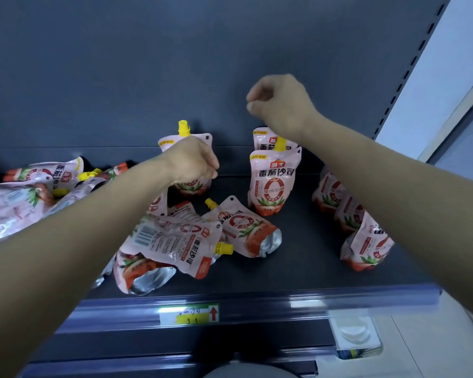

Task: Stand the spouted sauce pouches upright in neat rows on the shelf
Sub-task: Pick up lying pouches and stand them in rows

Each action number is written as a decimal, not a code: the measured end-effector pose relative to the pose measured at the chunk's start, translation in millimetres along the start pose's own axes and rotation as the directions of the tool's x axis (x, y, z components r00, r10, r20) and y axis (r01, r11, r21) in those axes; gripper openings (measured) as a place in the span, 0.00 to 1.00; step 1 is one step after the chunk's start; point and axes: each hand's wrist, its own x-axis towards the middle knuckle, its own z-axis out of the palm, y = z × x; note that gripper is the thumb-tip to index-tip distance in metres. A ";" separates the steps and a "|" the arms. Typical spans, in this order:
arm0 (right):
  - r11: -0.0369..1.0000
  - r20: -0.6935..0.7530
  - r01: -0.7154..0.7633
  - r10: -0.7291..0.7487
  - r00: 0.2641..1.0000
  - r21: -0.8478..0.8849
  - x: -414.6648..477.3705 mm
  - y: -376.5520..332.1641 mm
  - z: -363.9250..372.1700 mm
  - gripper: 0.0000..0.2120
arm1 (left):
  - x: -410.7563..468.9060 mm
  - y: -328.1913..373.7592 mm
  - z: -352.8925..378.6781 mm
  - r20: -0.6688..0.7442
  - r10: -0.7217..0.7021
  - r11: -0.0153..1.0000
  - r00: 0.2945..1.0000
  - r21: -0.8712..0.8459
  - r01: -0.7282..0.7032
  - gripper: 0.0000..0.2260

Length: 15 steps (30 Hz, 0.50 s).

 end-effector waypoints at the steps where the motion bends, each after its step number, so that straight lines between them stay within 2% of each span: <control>1: 1.000 0.062 0.026 -0.025 0.998 -0.016 -5.9 -5.6 7.0 0.07 | -3.9 -6.6 -3.4 0.025 -0.011 0.999 1.000 0.051 0.010 0.06; 4: 0.988 0.303 0.085 -0.042 0.952 -0.129 -19.9 -13.1 33.6 0.09 | -24.3 -20.1 -10.8 0.087 -0.114 0.984 0.990 0.144 0.100 0.01; 7: 0.955 0.485 0.116 0.032 0.874 -0.273 -29.3 -7.8 67.5 0.11 | -39.8 -35.2 -11.8 0.104 -0.158 0.949 0.982 0.292 0.122 0.11; 11: 0.877 0.612 0.179 0.153 0.775 -0.446 -36.1 6.1 102.3 0.14 | -62.3 -53.4 -16.9 0.079 -0.144 0.949 0.986 0.293 0.114 0.09; 15: 0.864 0.655 0.159 0.230 0.720 -0.478 -40.2 12.1 111.6 0.15 | -76.9 -73.8 -21.2 0.032 -0.168 0.917 0.985 0.371 0.145 0.10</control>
